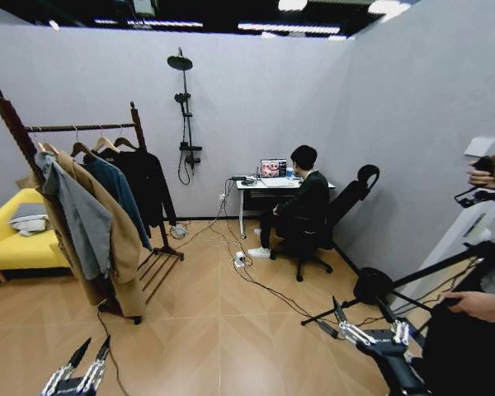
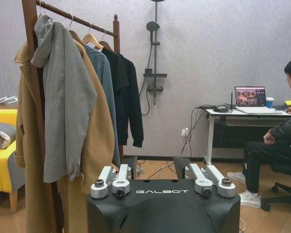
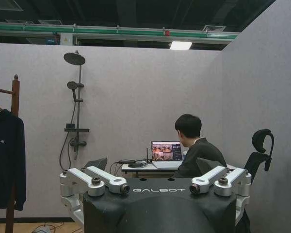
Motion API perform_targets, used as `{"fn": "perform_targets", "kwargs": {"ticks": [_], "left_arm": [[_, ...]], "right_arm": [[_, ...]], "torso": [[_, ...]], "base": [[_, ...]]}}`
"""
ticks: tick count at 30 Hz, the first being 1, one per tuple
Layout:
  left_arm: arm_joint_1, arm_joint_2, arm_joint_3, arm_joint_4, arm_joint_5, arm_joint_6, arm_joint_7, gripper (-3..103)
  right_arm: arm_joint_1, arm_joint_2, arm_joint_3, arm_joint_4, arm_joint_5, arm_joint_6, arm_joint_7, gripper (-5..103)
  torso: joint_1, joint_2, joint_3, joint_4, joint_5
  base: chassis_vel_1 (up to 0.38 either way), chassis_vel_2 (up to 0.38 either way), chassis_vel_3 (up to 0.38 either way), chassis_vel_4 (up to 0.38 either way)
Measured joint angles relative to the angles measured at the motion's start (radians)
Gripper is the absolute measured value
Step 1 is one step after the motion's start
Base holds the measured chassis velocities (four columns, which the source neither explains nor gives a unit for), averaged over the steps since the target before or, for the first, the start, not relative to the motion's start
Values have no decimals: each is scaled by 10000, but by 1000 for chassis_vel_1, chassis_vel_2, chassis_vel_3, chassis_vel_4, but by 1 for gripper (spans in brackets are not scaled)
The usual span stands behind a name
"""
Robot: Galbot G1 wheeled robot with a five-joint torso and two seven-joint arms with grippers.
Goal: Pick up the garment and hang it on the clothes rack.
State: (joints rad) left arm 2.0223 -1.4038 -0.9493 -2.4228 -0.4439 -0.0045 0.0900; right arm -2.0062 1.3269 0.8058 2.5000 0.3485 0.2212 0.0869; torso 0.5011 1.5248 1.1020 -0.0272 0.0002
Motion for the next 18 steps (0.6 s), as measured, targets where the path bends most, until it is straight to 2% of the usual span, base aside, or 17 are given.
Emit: {"fn": "perform_targets", "kwargs": {"ticks": [18], "left_arm": [[0,0,0,0,0,0,2,46]], "right_arm": [[0,0,0,0,0,0,0,100]], "torso": [[0,1,0,0,-3]], "base": [[47,39,-36,-38]]}}
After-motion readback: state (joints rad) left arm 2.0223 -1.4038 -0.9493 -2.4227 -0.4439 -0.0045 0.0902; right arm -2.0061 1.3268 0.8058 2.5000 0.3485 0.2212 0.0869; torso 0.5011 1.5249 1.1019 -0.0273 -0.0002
